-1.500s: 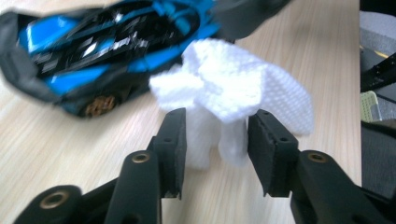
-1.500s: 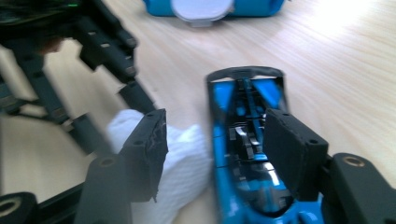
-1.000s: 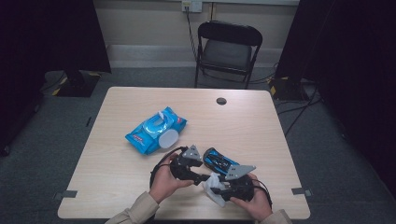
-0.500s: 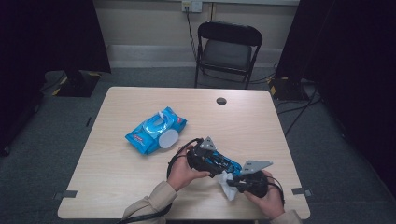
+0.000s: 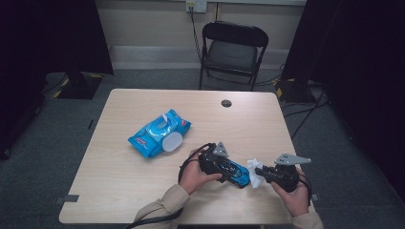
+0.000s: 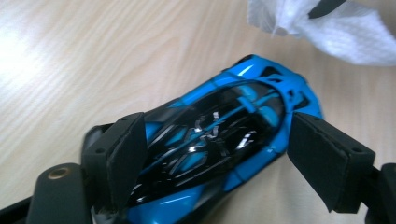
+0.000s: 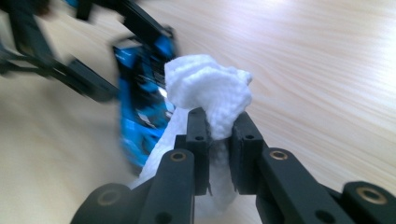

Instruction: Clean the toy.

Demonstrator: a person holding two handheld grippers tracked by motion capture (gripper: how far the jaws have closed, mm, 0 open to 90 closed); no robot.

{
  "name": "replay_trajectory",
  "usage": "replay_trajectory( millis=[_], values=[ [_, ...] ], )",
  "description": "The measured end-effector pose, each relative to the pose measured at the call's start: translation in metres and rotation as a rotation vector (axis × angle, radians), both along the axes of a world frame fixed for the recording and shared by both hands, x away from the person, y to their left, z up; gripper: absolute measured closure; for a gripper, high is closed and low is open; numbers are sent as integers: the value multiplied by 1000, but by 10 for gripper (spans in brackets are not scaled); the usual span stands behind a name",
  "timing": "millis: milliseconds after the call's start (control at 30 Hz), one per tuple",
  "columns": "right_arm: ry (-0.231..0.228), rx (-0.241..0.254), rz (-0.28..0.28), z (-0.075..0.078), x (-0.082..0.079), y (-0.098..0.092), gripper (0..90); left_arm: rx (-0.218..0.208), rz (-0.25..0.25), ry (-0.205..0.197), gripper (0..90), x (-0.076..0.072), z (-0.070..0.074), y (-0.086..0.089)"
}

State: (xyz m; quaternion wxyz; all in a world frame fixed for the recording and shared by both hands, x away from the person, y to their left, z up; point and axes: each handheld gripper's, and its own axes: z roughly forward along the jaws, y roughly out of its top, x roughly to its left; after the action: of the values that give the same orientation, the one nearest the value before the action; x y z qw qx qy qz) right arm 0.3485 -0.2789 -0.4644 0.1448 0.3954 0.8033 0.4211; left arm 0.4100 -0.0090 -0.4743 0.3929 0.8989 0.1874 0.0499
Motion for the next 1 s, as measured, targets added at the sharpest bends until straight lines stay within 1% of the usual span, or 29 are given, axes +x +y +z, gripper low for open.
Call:
replay_trajectory(
  millis=[33, 100, 133, 167, 200, 233, 300, 433, 567, 633, 700, 833, 900, 1000],
  values=[
    [-1, -26, -12, -3, 1, -1, 800, 13, -3, -4, 196, 0, 0, 0],
    [6, -32, -18, -9, 3, -1, 800, 33, -11, -22, 186, 0, -1, 0],
    [8, -59, -24, -12, 4, 1, 800, 36, -7, -27, 186, 0, -1, -1],
    [14, -75, -26, -16, 5, 2, 800, 49, -12, -31, 180, 1, -1, -1],
    [23, -75, -20, -19, 6, 3, 799, 38, -7, -27, 167, 2, -3, -2],
    [25, -88, -17, -21, 7, 6, 798, 33, -3, -24, 160, 3, -3, -2],
    [19, -101, -15, -23, 7, 8, 798, 35, 0, -28, 161, 2, -3, -2],
    [41, -101, 7, -26, 6, 13, 797, 30, 4, -48, 191, 2, -5, -1],
    [54, -101, 17, -27, 3, 15, 797, 19, 5, -52, 191, 2, -6, 0],
    [57, -98, 20, -27, 2, 15, 797, 21, 9, -51, 192, 2, -5, 1],
    [64, -101, 35, -27, -1, 14, 797, 24, 7, -54, 192, 2, -5, 1],
    [71, -101, 51, -27, -5, 14, 798, 14, 13, -57, 192, 1, -6, 1],
    [78, -101, 66, -27, -9, 14, 797, 17, 11, -57, 191, 1, -6, 1],
    [82, -98, 73, -27, -11, 14, 797, 24, 7, -58, 191, 1, -6, 1]
  ],
)
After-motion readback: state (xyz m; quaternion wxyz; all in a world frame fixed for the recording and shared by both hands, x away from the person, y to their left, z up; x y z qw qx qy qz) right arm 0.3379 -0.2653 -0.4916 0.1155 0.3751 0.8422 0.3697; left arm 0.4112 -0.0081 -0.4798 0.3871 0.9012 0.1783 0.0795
